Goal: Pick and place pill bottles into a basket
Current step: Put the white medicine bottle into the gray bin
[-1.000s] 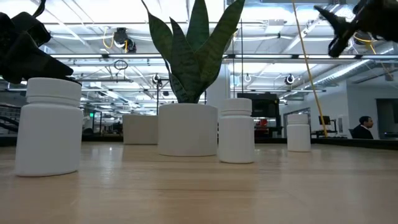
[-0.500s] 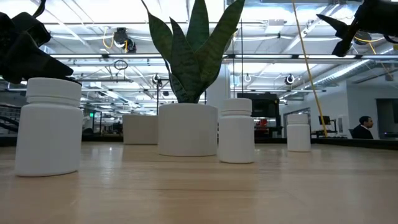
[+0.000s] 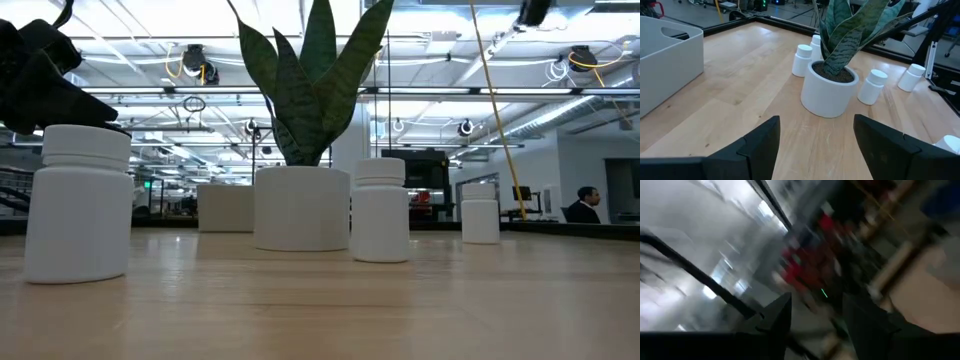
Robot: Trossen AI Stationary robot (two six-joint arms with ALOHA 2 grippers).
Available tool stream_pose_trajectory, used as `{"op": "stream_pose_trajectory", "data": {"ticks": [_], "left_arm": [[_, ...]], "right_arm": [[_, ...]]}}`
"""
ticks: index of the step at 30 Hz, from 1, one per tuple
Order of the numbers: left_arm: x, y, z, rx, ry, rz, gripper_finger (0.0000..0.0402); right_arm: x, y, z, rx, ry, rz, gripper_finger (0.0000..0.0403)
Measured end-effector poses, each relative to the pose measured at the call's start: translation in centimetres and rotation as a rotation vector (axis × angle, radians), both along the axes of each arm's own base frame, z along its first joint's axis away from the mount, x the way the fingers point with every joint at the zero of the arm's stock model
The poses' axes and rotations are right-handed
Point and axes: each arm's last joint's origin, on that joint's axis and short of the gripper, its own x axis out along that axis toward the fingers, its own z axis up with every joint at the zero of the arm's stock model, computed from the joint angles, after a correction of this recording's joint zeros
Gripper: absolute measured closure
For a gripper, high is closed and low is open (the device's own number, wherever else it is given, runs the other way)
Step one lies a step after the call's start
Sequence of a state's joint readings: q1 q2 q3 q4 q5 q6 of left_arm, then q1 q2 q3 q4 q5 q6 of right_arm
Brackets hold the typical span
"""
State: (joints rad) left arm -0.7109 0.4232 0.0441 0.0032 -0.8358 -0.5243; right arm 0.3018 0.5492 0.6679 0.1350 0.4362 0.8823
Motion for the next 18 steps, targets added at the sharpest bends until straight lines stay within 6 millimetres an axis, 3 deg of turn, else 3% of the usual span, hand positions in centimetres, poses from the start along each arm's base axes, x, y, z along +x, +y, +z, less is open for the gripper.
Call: {"op": "stream_pose_trajectory", "data": {"ticks": [2,6,11,15,18], "left_arm": [[0.0,0.0,0.0,-0.001,-0.001,-0.001,0.0144],[0.0,0.0,0.0,-0.001,-0.001,0.0,0.0144],[0.0,0.0,0.0,-0.001,-0.001,0.0,0.0144],[0.0,0.0,0.0,-0.001,-0.001,0.0,0.0144],[0.0,0.0,0.0,0.0,0.0,-0.001,0.0144]], "right_arm": [[1.8,1.1,2.0,-0.023,0.152,0.075,0.0234],[5.7,3.5,3.4,-0.055,0.484,0.24,0.0234],[9.5,7.0,0.9,0.009,0.899,0.549,0.0223],[10.6,10.6,-2.0,0.055,1.096,0.827,0.0186],[10.8,12.7,-3.7,0.066,1.194,0.88,0.015]]}}
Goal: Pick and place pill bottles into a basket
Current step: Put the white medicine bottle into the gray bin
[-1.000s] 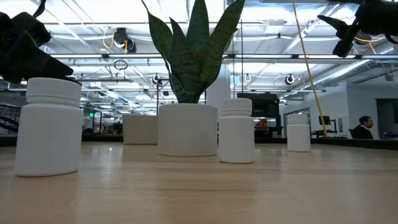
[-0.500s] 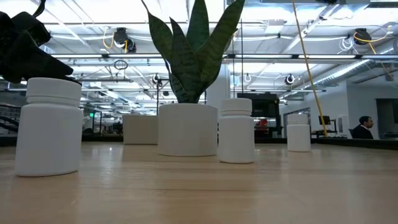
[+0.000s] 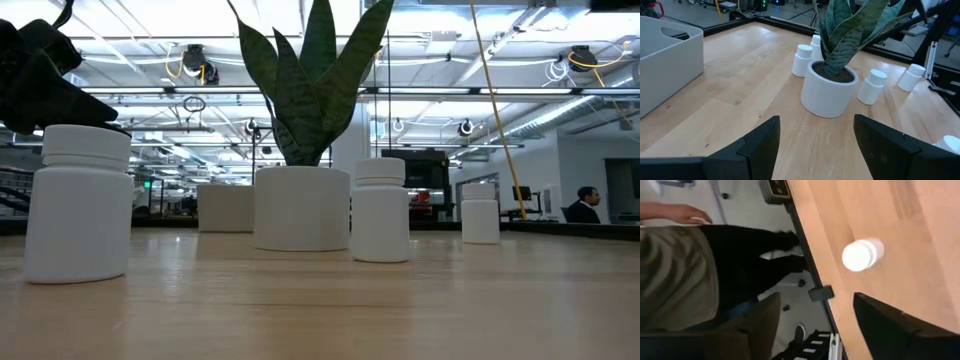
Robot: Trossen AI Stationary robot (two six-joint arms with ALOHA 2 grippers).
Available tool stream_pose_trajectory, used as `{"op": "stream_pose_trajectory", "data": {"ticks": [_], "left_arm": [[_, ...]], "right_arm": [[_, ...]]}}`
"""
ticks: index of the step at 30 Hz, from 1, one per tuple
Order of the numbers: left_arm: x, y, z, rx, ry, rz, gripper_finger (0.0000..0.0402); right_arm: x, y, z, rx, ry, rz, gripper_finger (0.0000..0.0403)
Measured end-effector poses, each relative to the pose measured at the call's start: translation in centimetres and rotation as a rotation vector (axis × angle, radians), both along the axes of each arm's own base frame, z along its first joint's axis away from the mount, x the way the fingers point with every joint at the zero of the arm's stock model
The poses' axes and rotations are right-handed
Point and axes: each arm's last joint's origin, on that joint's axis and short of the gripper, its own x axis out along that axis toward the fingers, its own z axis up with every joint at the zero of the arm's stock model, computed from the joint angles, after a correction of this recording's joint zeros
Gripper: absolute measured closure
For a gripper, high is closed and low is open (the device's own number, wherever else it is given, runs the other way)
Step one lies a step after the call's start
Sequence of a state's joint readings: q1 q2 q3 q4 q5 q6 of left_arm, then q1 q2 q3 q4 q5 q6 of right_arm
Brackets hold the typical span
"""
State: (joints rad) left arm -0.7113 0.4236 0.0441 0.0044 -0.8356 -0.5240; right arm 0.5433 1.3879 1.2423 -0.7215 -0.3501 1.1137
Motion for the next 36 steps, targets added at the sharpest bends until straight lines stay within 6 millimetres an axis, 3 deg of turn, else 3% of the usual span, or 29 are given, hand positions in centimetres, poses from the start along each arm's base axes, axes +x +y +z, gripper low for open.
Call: {"op": "stream_pose_trajectory", "data": {"ticks": [7,17,30,36], "left_arm": [[0.0,0.0,0.0,0.0,0.0,0.0,0.0144],[0.0,0.0,0.0,0.0,0.0,0.001,0.0144],[0.0,0.0,0.0,0.0,0.0,0.0,0.0144],[0.0,0.0,0.0,0.0,0.0,0.0,0.0144]], "right_arm": [[2.0,1.6,-3.7,-0.068,0.187,-0.24,0.0087],[4.0,2.9,-8.0,-0.074,0.402,-0.524,0.0084],[4.2,4.2,-10.4,-0.073,0.522,-0.558,0.0085],[4.3,4.1,-10.5,-0.087,0.51,-0.578,0.0097]]}}
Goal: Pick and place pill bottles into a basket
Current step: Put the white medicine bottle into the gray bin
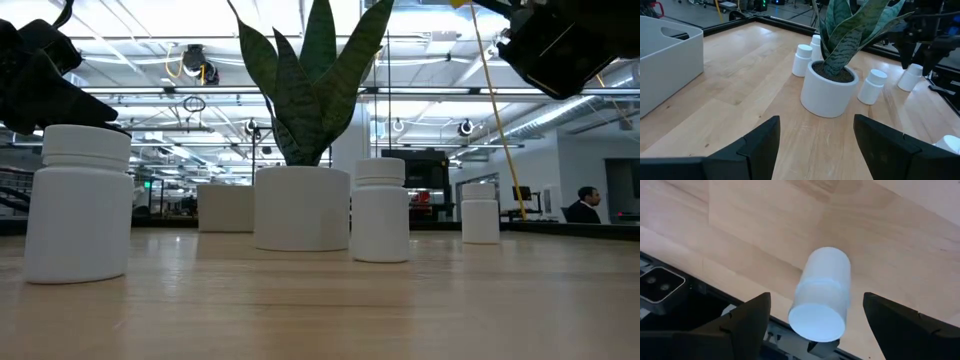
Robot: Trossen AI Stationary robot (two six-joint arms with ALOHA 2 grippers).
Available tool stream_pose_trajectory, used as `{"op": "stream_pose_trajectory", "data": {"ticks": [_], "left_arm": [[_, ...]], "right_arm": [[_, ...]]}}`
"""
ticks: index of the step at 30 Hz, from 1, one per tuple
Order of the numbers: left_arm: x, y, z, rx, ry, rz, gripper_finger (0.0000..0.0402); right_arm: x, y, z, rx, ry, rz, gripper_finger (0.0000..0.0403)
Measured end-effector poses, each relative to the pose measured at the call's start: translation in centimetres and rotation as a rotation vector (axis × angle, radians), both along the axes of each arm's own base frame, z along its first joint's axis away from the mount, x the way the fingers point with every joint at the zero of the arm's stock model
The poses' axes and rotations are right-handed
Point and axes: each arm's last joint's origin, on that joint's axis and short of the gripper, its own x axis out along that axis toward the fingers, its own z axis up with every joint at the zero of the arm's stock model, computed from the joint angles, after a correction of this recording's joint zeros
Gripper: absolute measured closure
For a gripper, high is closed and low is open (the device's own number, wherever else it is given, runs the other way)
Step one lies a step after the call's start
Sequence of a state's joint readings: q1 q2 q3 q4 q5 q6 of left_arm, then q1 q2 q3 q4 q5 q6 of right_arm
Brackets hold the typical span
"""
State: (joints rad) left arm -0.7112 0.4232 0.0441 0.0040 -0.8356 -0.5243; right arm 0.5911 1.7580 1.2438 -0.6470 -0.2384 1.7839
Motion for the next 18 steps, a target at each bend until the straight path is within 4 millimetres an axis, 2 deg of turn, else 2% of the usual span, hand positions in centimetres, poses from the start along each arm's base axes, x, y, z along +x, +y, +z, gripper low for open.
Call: {"op": "stream_pose_trajectory", "data": {"ticks": [18], "left_arm": [[0.0,0.0,0.0,0.0,0.0,0.0,0.0144]], "right_arm": [[-0.07,0.4,0.11,0.035,-0.002,0.016,0.0177]]}}
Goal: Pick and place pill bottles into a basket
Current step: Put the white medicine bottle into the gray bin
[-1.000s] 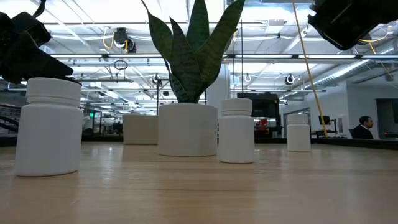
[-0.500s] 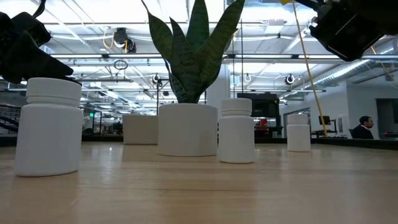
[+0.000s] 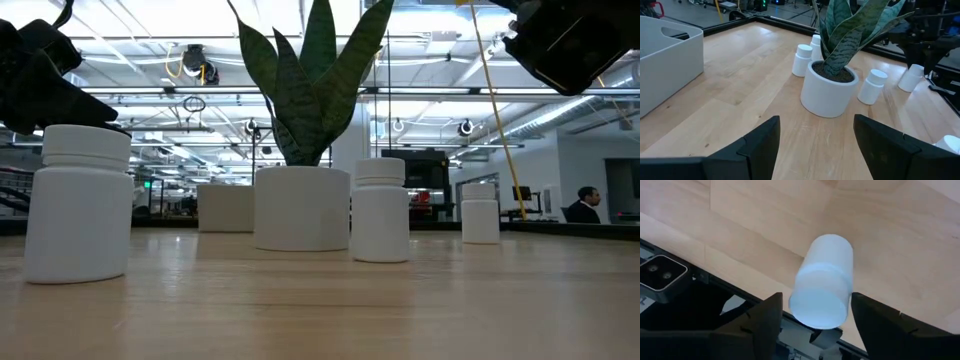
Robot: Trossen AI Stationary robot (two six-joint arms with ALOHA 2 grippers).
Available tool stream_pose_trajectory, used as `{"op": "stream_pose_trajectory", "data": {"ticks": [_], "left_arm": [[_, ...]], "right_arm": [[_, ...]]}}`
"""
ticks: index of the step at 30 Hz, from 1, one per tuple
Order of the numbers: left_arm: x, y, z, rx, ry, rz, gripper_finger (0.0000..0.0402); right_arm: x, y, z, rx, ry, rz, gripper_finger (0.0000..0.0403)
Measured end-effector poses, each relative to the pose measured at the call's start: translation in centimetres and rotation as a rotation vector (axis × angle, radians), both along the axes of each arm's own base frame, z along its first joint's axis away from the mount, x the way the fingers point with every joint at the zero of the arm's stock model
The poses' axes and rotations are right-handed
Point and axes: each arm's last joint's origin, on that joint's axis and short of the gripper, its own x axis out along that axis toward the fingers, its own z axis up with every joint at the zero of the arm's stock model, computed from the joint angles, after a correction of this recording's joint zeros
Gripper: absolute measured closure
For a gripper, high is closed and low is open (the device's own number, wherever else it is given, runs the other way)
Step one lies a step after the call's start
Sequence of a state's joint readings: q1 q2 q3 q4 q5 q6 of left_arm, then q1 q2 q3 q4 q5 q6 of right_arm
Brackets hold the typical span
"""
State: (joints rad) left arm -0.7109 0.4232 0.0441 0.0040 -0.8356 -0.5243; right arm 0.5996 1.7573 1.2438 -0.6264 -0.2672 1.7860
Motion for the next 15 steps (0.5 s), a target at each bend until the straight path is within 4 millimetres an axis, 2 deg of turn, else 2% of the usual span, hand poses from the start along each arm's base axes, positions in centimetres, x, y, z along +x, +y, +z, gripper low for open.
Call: {"op": "stream_pose_trajectory", "data": {"ticks": [12,15], "left_arm": [[0.0,0.0,0.0,0.0,0.0,0.0,0.0144],[0.0,0.0,0.0,0.001,0.0,0.001,0.0144]], "right_arm": [[-0.24,0.02,-0.02,-0.011,0.018,-0.006,0.0251],[-0.23,0.01,-0.02,-0.012,0.017,-0.006,0.0255]]}}
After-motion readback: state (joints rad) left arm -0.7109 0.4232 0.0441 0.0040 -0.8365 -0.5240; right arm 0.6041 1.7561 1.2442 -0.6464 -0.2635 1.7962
